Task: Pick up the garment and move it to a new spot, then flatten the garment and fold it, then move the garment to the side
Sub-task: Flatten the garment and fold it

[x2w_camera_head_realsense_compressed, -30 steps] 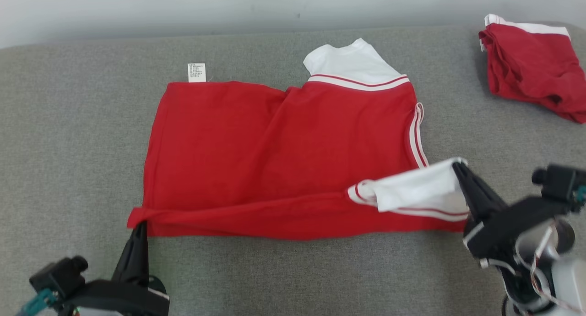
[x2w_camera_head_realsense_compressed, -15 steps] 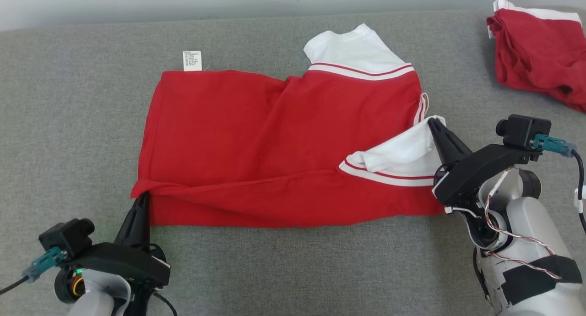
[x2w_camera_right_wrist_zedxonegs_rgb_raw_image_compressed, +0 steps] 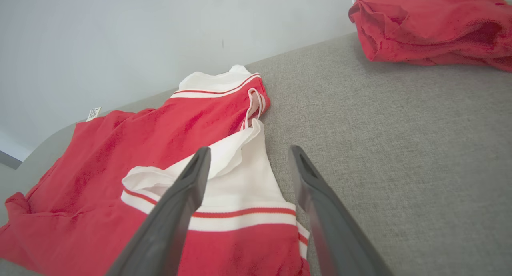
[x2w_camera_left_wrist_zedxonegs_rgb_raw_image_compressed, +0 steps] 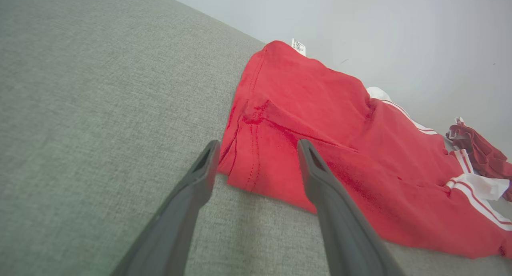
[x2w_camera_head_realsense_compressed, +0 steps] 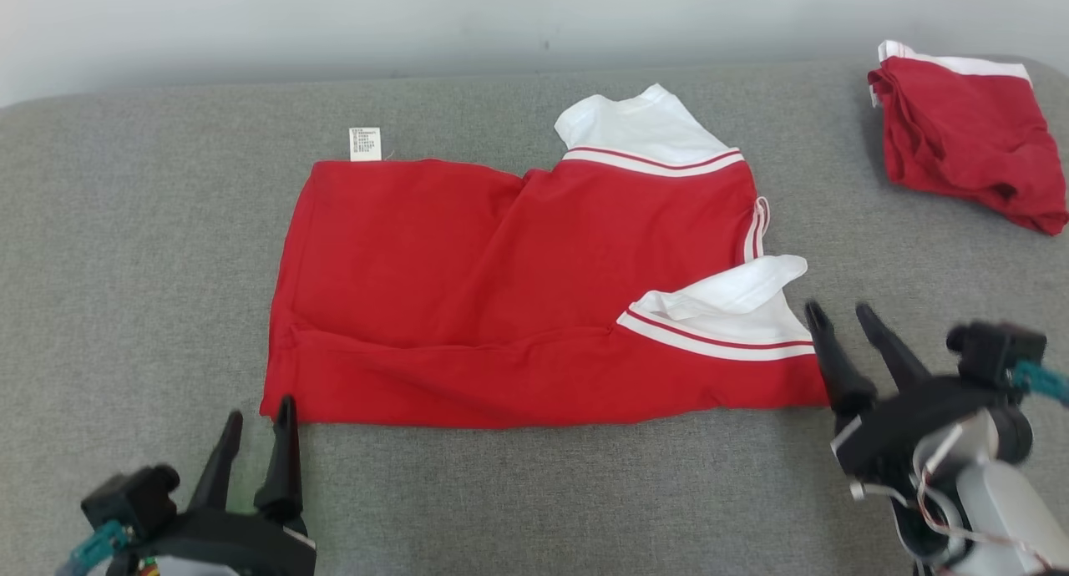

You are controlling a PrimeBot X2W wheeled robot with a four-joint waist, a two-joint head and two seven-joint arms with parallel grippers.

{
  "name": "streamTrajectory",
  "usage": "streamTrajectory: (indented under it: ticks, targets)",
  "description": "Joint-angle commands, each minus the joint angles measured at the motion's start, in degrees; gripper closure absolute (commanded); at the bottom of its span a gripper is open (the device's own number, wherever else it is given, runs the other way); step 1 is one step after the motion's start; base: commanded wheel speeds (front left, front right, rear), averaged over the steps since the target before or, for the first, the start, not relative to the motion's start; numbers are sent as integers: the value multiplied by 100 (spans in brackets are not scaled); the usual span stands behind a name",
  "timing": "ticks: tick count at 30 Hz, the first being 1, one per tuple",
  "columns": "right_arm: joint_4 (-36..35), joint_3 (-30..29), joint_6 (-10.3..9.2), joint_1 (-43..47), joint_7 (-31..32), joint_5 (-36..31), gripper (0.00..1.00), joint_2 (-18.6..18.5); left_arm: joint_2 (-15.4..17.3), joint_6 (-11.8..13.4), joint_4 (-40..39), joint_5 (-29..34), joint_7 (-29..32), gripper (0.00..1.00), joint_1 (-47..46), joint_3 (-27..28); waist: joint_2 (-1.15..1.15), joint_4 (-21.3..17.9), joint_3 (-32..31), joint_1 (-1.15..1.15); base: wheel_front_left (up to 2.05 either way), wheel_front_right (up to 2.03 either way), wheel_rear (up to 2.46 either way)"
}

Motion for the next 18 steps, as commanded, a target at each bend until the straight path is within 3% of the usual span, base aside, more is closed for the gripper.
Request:
streamTrajectory:
  ticks: [1,6,9,18]
  targets:
    - [-142,-41,-13,301,-44,-45,0,-53,16,26,-37,38,-16,0,169,-2,0,-14,-24,0,0,0,0]
    - [-556,-82,-13,943,-58,-400,0,-143,72,113,8,107,-13,0,329,-15,0,-33,8,0,0,0,0]
    - [-663,-138,-13,1141,6,-460,0,10,121,134,103,136,-20,0,300,4,0,-91,44,0,0,0,0]
    - [-419,-163,-13,926,105,-693,0,158,101,68,537,206,22,0,-57,-107,0,-137,155,0,0,0,0]
